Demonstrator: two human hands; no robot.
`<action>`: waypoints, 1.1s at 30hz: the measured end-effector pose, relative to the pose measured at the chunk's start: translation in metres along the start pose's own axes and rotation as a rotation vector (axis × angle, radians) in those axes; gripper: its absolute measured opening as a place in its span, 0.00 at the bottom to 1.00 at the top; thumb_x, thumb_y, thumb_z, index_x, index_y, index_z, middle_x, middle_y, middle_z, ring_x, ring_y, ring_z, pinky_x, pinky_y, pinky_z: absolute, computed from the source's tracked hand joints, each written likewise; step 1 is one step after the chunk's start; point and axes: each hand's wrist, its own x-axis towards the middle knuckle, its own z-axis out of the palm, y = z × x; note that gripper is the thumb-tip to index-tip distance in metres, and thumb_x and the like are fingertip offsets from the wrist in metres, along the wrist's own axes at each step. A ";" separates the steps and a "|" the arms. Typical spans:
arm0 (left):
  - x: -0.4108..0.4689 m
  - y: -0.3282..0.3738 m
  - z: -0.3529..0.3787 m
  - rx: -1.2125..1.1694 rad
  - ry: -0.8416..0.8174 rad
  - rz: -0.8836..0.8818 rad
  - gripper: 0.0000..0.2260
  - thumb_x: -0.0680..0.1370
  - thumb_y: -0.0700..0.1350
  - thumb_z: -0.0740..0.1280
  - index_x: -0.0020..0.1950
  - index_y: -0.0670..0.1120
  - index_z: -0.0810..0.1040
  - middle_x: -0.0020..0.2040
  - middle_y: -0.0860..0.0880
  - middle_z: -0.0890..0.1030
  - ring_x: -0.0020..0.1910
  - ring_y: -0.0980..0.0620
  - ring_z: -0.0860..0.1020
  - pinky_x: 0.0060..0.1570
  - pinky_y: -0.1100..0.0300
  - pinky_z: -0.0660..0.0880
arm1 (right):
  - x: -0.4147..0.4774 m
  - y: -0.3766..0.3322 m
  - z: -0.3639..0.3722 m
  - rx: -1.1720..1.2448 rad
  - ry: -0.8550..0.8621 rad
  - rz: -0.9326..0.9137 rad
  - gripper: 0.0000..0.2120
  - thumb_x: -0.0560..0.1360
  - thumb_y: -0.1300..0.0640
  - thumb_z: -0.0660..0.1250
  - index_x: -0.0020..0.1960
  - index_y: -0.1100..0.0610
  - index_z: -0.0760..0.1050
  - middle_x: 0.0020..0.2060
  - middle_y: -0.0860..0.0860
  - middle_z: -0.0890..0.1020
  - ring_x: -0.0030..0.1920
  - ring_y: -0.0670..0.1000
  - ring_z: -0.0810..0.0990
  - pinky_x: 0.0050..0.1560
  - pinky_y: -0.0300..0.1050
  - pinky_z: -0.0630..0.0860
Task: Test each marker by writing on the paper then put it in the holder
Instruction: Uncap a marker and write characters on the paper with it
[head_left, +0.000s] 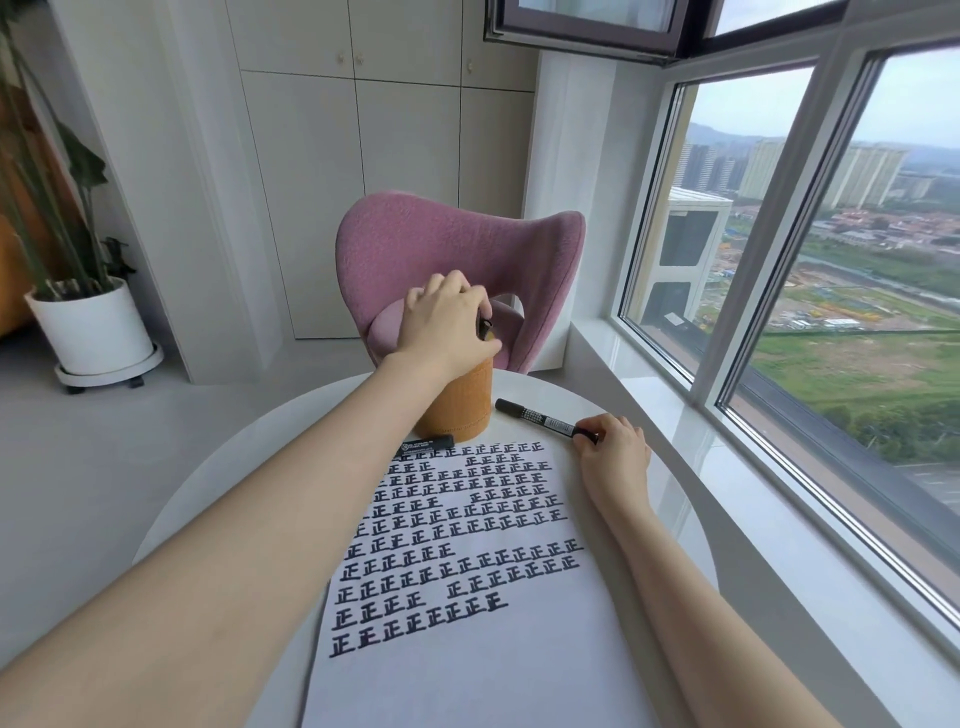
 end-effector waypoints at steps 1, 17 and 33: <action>0.001 0.000 0.003 0.024 -0.006 -0.013 0.10 0.73 0.50 0.67 0.53 0.50 0.77 0.56 0.48 0.75 0.60 0.47 0.69 0.58 0.52 0.64 | 0.000 0.000 0.000 0.007 -0.001 -0.001 0.07 0.76 0.64 0.64 0.51 0.59 0.79 0.52 0.55 0.79 0.56 0.55 0.70 0.53 0.41 0.57; 0.007 0.010 0.003 0.024 0.196 -0.075 0.08 0.77 0.47 0.63 0.52 0.44 0.73 0.53 0.45 0.76 0.55 0.45 0.72 0.40 0.55 0.65 | -0.001 0.001 0.002 0.032 -0.003 -0.014 0.07 0.76 0.64 0.64 0.49 0.59 0.79 0.51 0.53 0.80 0.56 0.54 0.70 0.49 0.38 0.55; -0.013 -0.006 0.013 -0.242 0.196 -0.147 0.12 0.74 0.43 0.67 0.57 0.48 0.76 0.56 0.47 0.77 0.57 0.46 0.70 0.53 0.54 0.69 | -0.001 0.001 0.000 0.065 -0.007 -0.010 0.07 0.76 0.64 0.63 0.49 0.58 0.79 0.50 0.52 0.80 0.55 0.52 0.70 0.50 0.36 0.55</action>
